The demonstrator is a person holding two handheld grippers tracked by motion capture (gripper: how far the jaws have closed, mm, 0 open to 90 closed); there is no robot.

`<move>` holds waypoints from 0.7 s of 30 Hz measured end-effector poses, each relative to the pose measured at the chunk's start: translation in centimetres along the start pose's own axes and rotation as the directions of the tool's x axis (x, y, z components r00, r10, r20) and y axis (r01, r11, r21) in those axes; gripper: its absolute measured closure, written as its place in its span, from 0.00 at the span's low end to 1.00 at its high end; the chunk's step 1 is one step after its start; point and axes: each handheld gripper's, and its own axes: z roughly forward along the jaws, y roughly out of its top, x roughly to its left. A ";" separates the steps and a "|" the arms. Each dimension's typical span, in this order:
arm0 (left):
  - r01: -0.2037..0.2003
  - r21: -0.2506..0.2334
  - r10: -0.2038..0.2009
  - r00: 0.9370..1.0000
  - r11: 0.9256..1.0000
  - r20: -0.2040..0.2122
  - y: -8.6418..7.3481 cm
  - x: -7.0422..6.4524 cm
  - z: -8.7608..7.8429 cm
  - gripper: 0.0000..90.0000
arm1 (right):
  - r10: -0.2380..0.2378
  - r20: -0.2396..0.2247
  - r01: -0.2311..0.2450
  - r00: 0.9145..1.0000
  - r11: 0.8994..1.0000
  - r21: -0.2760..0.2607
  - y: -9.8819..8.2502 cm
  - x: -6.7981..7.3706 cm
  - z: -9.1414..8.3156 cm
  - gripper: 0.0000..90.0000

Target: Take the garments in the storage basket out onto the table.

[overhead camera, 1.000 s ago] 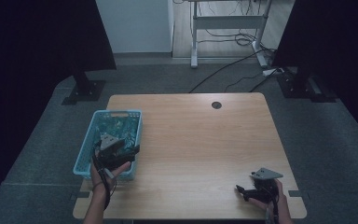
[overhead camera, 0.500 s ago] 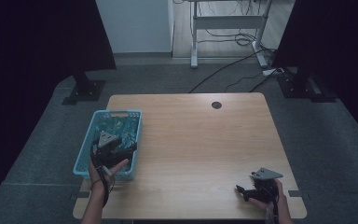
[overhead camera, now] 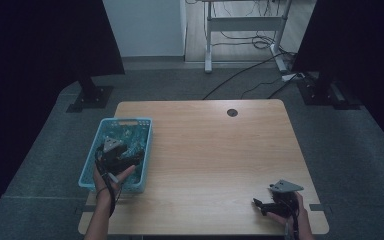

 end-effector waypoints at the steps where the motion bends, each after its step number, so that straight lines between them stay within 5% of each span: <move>1: 0.000 0.002 0.000 1.000 1.000 0.000 0.0 0.0 0.1 0.31 | 0.000 0.000 0.000 1.000 1.000 0.000 0.0 0.0 0.0 0.14; 11: -0.003 0.036 0.004 1.000 0.999 -0.027 0.1 0.8 0.9 0.30 | 0.002 0.001 -0.002 1.000 1.000 0.000 0.0 0.0 0.0 0.14; 21: 0.037 0.062 -0.033 0.998 0.997 -0.056 0.3 2.2 1.6 0.30 | 0.003 0.002 -0.003 1.000 1.000 0.000 0.0 0.1 0.0 0.14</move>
